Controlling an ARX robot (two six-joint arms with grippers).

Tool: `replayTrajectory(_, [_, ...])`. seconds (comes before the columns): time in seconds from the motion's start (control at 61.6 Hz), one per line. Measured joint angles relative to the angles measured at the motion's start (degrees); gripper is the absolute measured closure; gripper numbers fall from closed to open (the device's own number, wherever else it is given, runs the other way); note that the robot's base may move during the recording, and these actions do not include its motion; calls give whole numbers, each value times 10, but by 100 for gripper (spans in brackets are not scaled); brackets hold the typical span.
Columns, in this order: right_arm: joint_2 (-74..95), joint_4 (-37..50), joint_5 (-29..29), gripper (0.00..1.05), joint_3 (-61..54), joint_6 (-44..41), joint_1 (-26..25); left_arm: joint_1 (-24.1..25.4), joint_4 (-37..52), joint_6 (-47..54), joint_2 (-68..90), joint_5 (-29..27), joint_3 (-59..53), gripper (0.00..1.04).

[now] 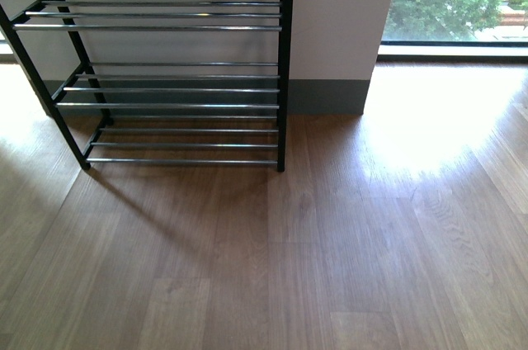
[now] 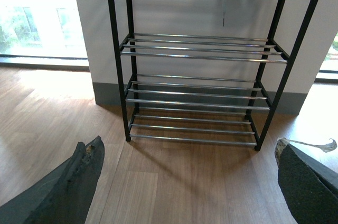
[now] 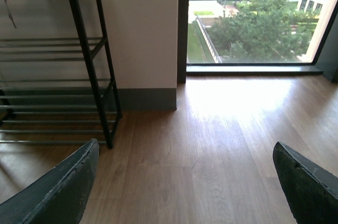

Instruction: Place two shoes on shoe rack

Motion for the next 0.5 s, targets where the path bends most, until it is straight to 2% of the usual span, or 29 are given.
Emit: replayTrajectory(0.503, [0, 0, 1, 9, 0, 0, 0, 0, 0, 0, 0, 0, 0, 9])
